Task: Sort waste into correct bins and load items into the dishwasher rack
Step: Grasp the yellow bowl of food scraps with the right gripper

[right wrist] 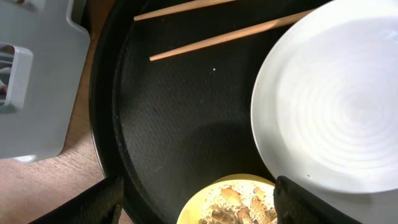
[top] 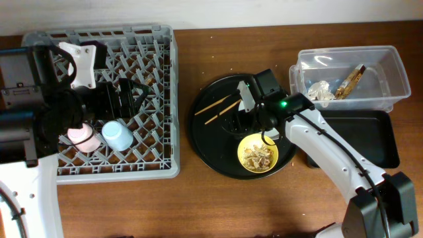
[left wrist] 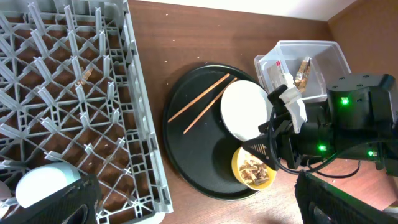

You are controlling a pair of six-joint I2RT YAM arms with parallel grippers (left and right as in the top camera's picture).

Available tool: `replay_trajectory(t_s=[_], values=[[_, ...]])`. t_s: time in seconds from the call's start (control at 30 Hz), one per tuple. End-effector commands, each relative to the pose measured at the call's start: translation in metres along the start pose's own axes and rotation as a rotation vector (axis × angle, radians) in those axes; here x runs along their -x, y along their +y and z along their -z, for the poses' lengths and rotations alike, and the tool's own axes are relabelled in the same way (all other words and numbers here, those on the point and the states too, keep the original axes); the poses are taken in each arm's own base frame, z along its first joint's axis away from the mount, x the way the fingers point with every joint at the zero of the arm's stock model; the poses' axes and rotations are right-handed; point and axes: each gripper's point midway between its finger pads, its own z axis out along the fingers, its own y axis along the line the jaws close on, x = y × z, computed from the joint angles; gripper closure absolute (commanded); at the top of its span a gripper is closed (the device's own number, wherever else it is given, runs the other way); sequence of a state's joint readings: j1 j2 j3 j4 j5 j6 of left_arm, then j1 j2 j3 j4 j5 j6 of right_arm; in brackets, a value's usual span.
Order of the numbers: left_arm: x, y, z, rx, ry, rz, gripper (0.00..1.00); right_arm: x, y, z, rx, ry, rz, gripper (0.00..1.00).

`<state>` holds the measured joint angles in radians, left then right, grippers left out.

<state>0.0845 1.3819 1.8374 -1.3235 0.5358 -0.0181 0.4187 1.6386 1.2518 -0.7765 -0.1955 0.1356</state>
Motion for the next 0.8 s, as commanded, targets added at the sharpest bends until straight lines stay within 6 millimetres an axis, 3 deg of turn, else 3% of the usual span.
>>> replay_trajectory(t_s=[0.0, 0.43, 0.57, 0.7, 0.77], values=[[0.003, -0.006, 0.006, -0.016, -0.019, -0.033, 0.01, 0.000, -0.001, -0.001, -0.006, -0.001, -0.004, 0.18], [0.003, -0.006, 0.006, -0.016, -0.019, -0.033, 0.01, 0.000, -0.001, -0.001, -0.004, -0.003, -0.004, 0.01], [0.003, -0.006, 0.006, -0.016, -0.019, -0.033, 0.01, -0.005, 0.017, 0.001, 0.099, 0.020, -0.006, 0.01], [0.003, -0.006, 0.006, -0.016, -0.019, -0.033, 0.01, -0.011, 0.024, 0.021, 0.105, 0.017, -0.054, 0.01], [0.003, -0.006, 0.006, -0.016, -0.019, -0.033, 0.01, -0.020, 0.017, 0.038, 0.055, 0.020, -0.059, 0.04]])
